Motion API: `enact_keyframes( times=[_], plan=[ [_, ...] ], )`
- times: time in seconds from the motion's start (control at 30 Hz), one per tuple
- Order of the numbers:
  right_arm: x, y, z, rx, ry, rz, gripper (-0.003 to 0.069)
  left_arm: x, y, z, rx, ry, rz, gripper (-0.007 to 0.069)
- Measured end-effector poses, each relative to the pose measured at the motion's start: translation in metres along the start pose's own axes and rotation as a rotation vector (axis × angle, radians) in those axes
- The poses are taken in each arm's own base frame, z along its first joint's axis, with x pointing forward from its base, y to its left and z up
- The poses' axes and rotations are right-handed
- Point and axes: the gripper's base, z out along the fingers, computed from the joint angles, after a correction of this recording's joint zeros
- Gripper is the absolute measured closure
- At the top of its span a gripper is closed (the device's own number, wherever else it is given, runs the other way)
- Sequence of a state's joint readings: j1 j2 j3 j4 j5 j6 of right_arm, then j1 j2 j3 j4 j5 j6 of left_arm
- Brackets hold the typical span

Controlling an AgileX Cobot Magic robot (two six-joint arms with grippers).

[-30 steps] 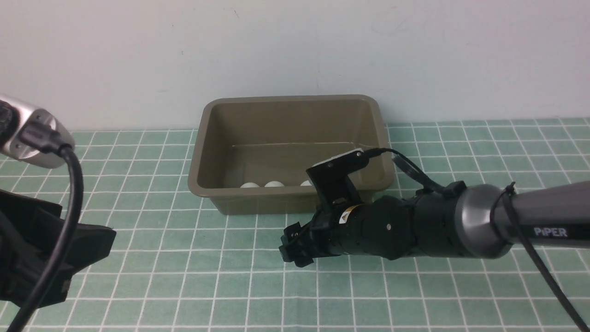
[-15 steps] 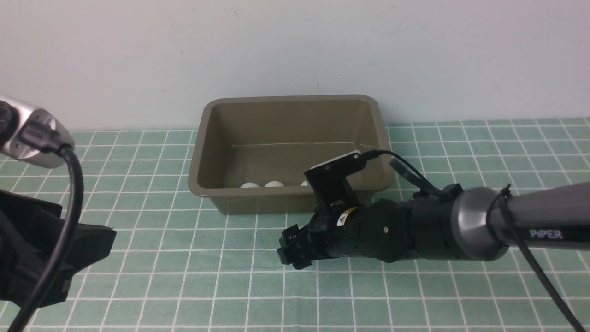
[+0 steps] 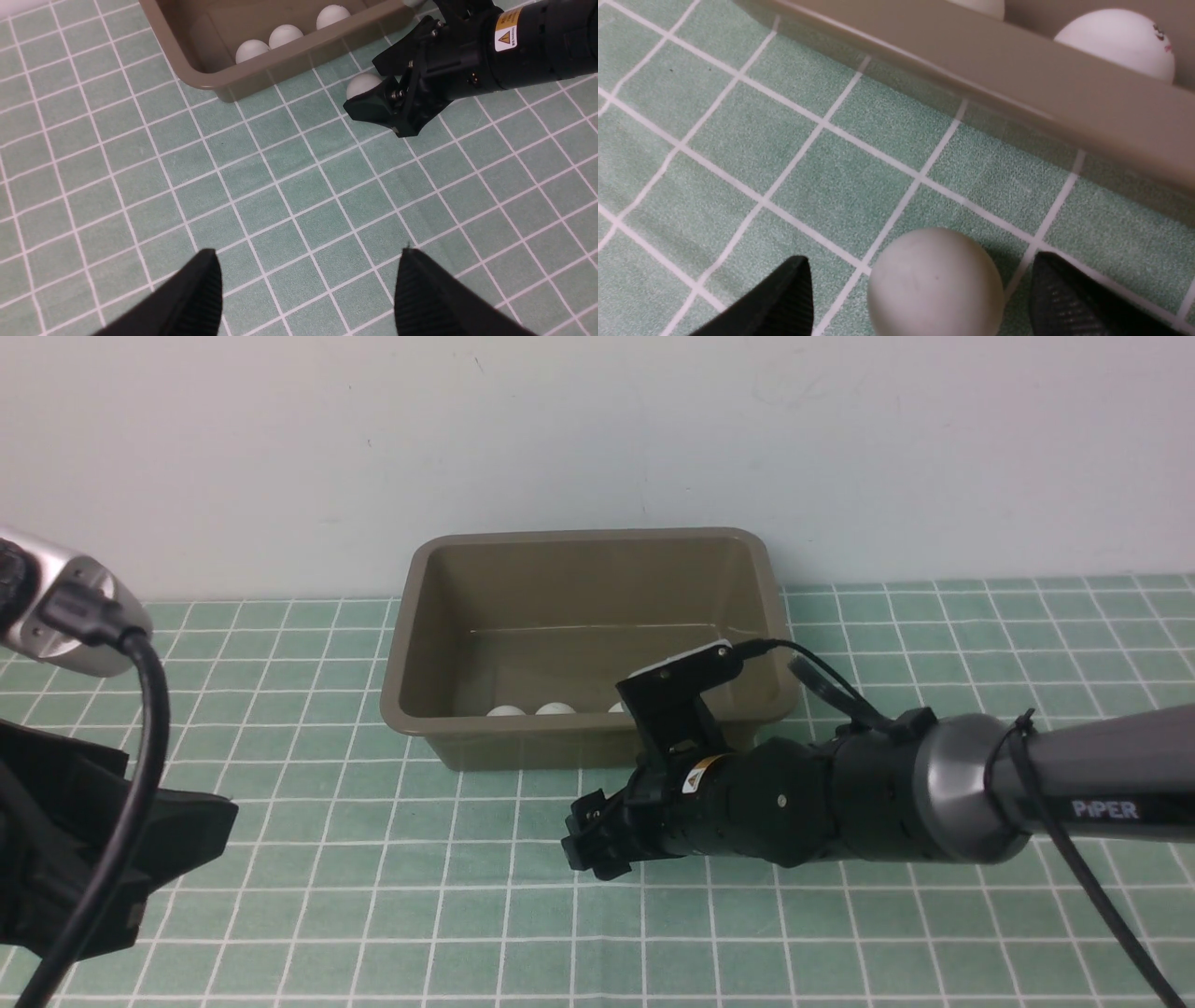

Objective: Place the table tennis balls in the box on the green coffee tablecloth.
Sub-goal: 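Reach for and grasp a ping pong ball on the table, then release the ping pong ball into the bin and lift the gripper away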

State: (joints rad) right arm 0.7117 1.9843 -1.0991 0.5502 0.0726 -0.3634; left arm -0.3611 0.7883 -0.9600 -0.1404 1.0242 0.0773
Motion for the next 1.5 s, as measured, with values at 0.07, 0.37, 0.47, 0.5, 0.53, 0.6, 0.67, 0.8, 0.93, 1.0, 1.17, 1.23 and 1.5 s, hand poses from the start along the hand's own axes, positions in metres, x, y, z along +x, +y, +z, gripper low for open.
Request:
enact_keyframes(
  times=[0.07,0.37,0.47,0.5,0.53,0.6,0.67,0.8,0.93,1.0,1.17,1.23,1.5],
  plan=[
    [0.001,0.0,0.002,0.0,0.005,0.0,0.0099,0.0,0.0,0.0,0.003,0.0,-0.002,0.0178],
    [0.006,-0.001,0.013,0.002,0.029,-0.003,0.0099,0.0,0.0,0.0,0.005,0.001,-0.003,0.0178],
    [0.007,0.0,0.013,-0.001,0.038,-0.005,0.0124,0.0,0.0,0.0,0.005,0.0,-0.003,0.0178],
    [0.007,0.0,0.013,-0.002,0.041,-0.008,0.0144,0.0,0.0,0.0,0.005,0.0,-0.003,0.0178],
    [0.008,0.0,0.013,-0.003,0.044,-0.008,0.018,0.0,0.0,0.0,0.005,0.0,-0.003,0.0178],
    [0.008,0.0,0.013,-0.005,0.048,-0.019,0.0286,0.0,0.0,0.0,0.005,0.0,-0.003,0.0178],
    [0.008,0.0,0.012,-0.01,0.056,-0.043,0.0302,0.0,0.0,0.0,0.005,0.0,-0.003,0.0178],
    [0.005,0.005,-0.002,-0.056,0.11,-0.166,0.0297,0.0,0.0,0.0,0.005,-0.001,-0.003,0.0178],
    [-0.006,0.01,-0.029,-0.094,0.142,-0.254,0.0297,0.0,0.0,0.0,0.005,-0.001,-0.003,0.0178],
    [-0.014,0.012,-0.047,-0.112,0.143,-0.276,0.0297,0.0,0.0,0.0,0.005,-0.001,-0.003,0.0178],
    [-0.048,0.019,-0.119,-0.138,0.005,-0.305,0.0297,-0.001,0.0,0.0,0.004,-0.009,-0.003,0.0178],
    [-0.059,0.02,-0.141,-0.134,-0.072,-0.308,0.0297,-0.001,0.0,0.0,0.004,-0.01,-0.003,0.0178],
    [-0.095,-0.022,-0.135,-0.034,-0.213,-0.157,0.0297,-0.001,0.0,0.0,0.004,-0.012,-0.003,0.0178]
  ],
)
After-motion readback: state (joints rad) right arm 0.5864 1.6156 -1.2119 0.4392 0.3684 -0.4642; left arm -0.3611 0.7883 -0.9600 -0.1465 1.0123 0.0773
